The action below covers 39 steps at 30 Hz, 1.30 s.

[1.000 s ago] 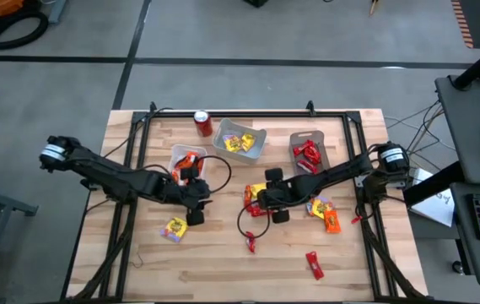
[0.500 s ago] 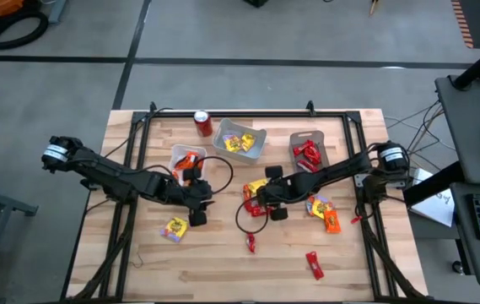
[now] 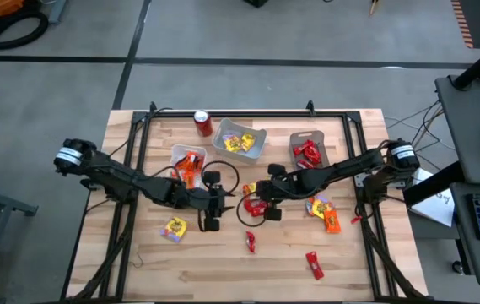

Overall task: Sort candy
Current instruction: Put the yellow candy into the gray bin

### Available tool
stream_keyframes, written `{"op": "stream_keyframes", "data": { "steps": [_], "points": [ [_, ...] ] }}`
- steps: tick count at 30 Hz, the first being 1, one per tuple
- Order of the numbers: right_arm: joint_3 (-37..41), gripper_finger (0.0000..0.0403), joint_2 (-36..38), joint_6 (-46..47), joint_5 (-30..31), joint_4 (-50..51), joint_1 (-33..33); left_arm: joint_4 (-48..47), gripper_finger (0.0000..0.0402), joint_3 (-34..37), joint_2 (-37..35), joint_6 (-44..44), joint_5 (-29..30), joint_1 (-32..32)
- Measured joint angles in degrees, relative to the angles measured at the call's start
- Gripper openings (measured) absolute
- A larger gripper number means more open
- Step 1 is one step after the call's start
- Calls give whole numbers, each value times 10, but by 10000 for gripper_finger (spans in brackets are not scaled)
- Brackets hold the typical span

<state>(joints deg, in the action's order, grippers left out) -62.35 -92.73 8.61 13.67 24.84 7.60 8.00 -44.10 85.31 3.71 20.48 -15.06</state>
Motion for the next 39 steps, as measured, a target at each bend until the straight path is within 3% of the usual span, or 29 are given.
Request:
{"op": "stream_keyframes", "data": {
  "steps": [4, 13, 17, 24, 28, 32, 39],
  "points": [
    [0, 8, 0, -5, -2, 2, 1, 55, 185, 0, 48, 31, 1, 2],
    [0, 28, -1, -143, -2, 78, 4, 75, 205, -1, 83, 16, 1, 2],
    [0, 80, -1, -158, -2, 93, 3, 75, 205, -1, 82, 14, 1, 2],
    [2, 208, -28, -169, 14, 90, 3, 80, 205, -1, 82, 12, 0, 2],
    [2, 253, -50, -174, 14, 79, 1, 80, 205, -1, 82, 9, 0, 2],
    [2, 263, -62, -159, 14, 58, -11, 80, 205, -1, 82, 3, 0, 2],
    [2, 239, -63, -167, 13, 46, -41, 89, 205, -1, 82, 2, -1, 2]
  ]
}}
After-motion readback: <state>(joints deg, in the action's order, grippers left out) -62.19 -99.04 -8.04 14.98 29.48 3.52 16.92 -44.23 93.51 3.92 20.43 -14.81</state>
